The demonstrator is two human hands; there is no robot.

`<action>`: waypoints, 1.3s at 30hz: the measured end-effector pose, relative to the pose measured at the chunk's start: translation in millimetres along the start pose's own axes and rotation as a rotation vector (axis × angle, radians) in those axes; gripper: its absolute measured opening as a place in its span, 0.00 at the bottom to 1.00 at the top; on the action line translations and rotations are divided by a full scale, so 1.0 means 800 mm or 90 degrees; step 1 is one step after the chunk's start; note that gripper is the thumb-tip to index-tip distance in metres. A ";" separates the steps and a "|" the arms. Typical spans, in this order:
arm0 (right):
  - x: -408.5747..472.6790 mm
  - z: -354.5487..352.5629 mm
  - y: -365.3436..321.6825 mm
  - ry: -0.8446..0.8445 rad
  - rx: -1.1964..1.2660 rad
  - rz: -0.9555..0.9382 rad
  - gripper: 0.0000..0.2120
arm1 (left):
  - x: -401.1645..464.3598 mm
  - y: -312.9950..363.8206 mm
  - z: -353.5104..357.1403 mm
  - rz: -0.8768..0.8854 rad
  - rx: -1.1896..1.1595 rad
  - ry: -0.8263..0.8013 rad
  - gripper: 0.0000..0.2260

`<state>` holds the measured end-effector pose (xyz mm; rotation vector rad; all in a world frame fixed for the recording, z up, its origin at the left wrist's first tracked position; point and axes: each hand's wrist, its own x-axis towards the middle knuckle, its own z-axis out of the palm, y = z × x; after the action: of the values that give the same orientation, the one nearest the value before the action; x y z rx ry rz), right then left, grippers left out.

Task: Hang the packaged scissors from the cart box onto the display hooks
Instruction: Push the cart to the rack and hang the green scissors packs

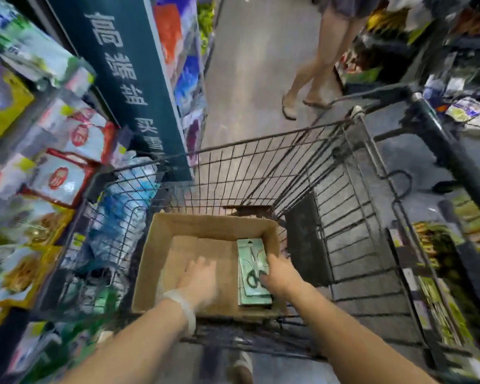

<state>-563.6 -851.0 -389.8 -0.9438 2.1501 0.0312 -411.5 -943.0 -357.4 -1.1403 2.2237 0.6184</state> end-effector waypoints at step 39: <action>0.143 0.105 -0.057 -0.037 0.337 0.075 0.37 | 0.204 -0.033 0.093 -0.283 -0.874 -0.138 0.07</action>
<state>-529.4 -928.7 -512.4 -0.5016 2.0058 -0.4262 -448.2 -1004.9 -523.3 -1.9187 1.0802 2.0371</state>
